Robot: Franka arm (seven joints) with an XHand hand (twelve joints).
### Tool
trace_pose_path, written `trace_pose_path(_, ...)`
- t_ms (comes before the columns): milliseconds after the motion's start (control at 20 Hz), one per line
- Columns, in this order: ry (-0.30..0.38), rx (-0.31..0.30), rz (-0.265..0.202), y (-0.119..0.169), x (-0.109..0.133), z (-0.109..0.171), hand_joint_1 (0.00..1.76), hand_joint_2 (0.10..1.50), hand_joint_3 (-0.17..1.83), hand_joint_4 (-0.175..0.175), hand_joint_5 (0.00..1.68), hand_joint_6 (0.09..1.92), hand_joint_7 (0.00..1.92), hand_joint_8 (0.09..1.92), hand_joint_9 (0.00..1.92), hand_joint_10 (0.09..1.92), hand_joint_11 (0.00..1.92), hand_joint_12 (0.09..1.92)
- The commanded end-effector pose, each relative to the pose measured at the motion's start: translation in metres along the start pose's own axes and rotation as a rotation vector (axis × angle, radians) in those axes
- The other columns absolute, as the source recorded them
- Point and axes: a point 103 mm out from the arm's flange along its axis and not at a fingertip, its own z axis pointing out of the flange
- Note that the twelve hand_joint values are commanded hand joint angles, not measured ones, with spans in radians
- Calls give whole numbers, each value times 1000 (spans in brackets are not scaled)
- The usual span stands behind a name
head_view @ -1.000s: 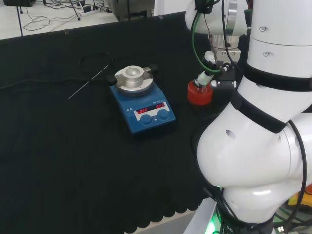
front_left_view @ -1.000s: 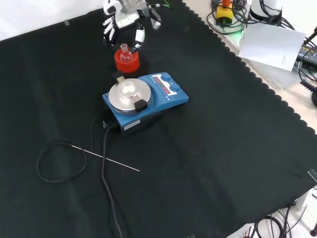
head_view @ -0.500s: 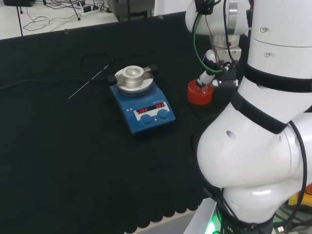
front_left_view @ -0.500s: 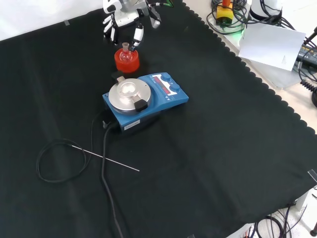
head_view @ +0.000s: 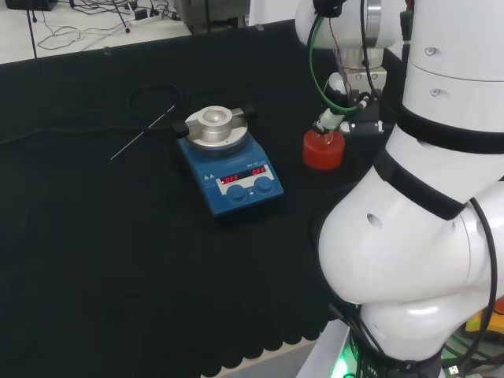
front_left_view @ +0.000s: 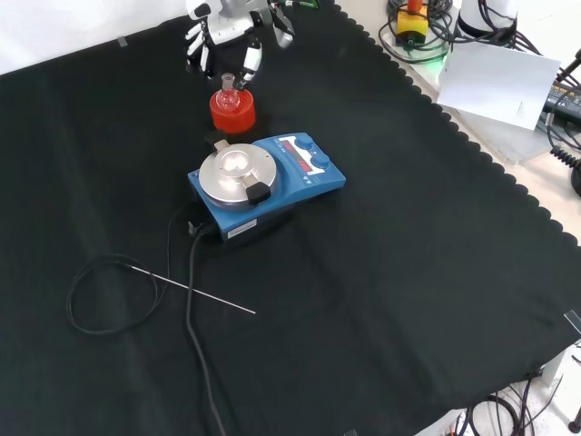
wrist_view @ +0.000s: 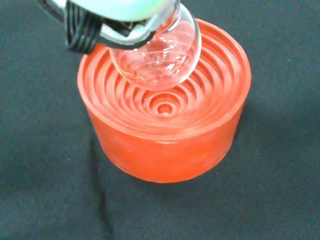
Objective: Pick up the round-bottom flask.
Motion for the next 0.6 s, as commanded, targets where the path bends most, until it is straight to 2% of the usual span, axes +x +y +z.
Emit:
trace_pose_path(50,-27,39,-31,-2,13,-28,1083,714,662,175,1137,914,435,723,655,617,256,1360)
trace_pose_path(300,-53,78,-45,-8,28,-59,1084,709,668,175,1140,912,436,722,652,616,252,1361)
trace_pose_path(600,-86,64,-64,-19,47,-88,1084,705,674,175,1144,908,432,719,643,613,255,1363)
